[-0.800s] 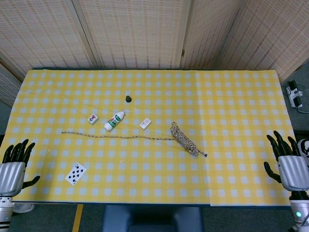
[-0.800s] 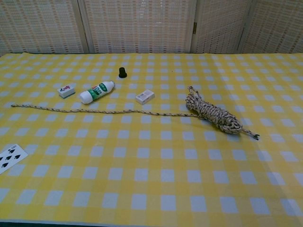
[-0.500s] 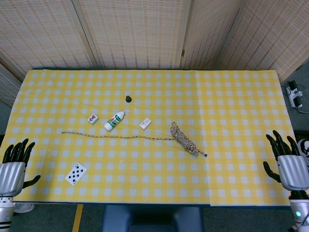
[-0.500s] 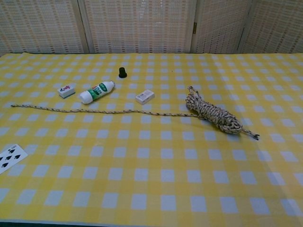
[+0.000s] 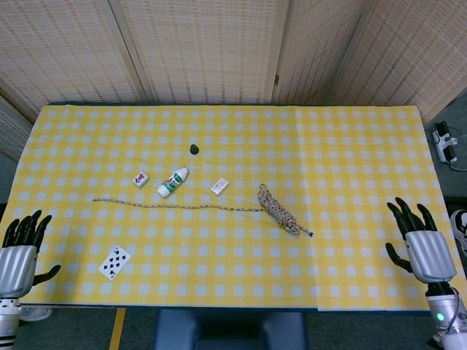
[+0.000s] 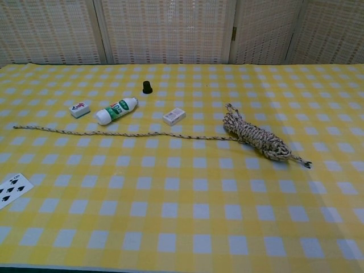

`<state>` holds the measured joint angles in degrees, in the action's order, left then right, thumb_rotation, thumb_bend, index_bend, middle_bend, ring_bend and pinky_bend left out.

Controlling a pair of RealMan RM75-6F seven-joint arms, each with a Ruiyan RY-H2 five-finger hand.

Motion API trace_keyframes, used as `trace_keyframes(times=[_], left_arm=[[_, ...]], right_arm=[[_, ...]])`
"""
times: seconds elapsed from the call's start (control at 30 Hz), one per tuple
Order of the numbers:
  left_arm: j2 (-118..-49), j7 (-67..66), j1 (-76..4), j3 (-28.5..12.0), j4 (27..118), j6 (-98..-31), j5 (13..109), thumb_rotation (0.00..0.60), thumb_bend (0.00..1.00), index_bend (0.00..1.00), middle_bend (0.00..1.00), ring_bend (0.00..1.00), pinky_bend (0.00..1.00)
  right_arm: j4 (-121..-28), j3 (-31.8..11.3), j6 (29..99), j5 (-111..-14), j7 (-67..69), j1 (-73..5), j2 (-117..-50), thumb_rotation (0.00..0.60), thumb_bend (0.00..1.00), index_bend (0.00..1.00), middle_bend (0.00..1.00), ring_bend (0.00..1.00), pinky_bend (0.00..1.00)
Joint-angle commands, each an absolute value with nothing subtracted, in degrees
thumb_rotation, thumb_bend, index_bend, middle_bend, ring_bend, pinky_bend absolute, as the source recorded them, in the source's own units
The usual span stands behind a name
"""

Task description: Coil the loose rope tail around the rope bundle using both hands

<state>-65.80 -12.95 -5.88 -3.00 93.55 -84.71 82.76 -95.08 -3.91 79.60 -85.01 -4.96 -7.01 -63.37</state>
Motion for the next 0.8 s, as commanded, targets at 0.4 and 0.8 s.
trace_keyframes(times=[0.4,0.8], left_arm=[[-64.99,-11.74,-5.37,-2.77,94.1,-85.24,83.19,0.6,0.15,0.1,0.0,0.0,0.0],[-64.23,-10.27,-4.69,-2.46,95.13,-85.67,83.34,0.6,0.15,0.1,0.0,0.0,0.0]], right_arm=[[-98.2,-6.26,66.52,-80.66,-7.74,-16.6,-70.32,0.6,0.41,0.0,0.01,0.07,0.01],[-95.88,-11.04,60.34,-67.91,-16.88,-24.56,-80.76,0.6,0.29,0.0,0.0,0.0,0.01]])
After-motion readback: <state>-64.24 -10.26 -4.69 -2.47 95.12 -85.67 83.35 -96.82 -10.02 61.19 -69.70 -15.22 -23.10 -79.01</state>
